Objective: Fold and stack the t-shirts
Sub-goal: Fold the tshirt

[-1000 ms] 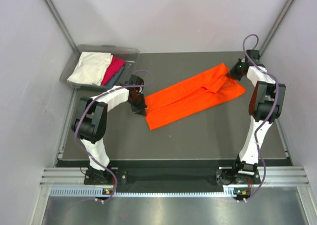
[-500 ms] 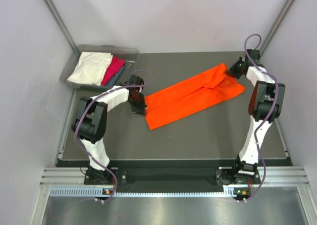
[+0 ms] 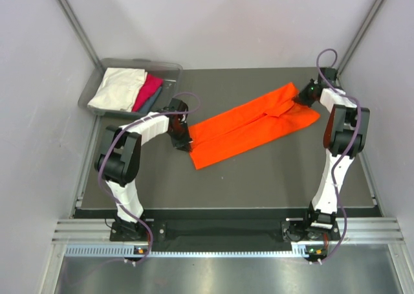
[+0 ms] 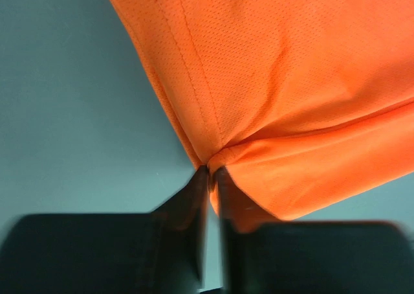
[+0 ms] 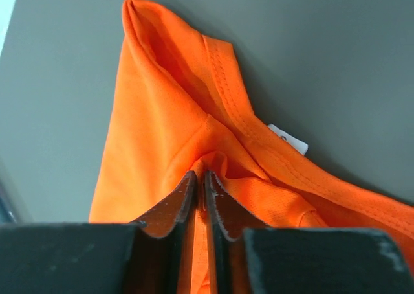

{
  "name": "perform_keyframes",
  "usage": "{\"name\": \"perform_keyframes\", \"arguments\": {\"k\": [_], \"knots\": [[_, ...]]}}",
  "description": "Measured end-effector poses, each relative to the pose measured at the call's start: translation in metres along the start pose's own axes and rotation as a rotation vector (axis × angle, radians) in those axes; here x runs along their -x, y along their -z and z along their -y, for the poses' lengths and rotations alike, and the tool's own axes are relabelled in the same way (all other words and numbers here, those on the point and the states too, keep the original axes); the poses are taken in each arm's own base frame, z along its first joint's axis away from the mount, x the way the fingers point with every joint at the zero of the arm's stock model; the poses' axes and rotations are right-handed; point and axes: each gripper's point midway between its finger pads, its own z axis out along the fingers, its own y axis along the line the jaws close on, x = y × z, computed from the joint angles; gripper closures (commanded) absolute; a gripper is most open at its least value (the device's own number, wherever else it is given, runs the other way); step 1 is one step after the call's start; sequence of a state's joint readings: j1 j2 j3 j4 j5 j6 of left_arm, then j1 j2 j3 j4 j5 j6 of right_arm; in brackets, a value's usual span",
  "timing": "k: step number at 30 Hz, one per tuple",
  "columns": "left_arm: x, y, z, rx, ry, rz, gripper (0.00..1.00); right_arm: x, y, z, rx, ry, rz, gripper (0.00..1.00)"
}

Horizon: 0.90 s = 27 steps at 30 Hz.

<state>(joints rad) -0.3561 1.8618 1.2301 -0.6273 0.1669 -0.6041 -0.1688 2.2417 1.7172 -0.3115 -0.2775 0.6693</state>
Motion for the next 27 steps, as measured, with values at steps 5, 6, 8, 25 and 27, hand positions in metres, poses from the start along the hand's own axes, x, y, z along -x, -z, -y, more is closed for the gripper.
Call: {"name": "perform_keyframes", "arguments": {"k": [5, 6, 8, 25, 27], "knots": [[-0.001, 0.003, -0.003, 0.013, -0.017, 0.002, 0.67, -0.001, 0.007, 0.007, -0.054, 0.04, -0.023, 0.65], [-0.001, 0.006, -0.004, 0.015, -0.023, 0.005, 0.64, 0.002, 0.009, 0.007, -0.067, 0.052, -0.019, 0.59], [-0.001, 0.017, -0.003, 0.016, -0.039, 0.019, 0.59, 0.011, 0.016, 0.007, -0.097, 0.089, 0.0, 0.42], [-0.044, 0.074, 0.06, -0.199, -0.254, 0.026, 0.36, -0.003, 0.124, 0.04, -0.24, 0.155, 0.032, 0.06], [-0.058, 0.069, 0.062, -0.199, -0.269, -0.004, 0.34, -0.015, 0.119, 0.062, -0.254, 0.126, -0.003, 0.06]]}}
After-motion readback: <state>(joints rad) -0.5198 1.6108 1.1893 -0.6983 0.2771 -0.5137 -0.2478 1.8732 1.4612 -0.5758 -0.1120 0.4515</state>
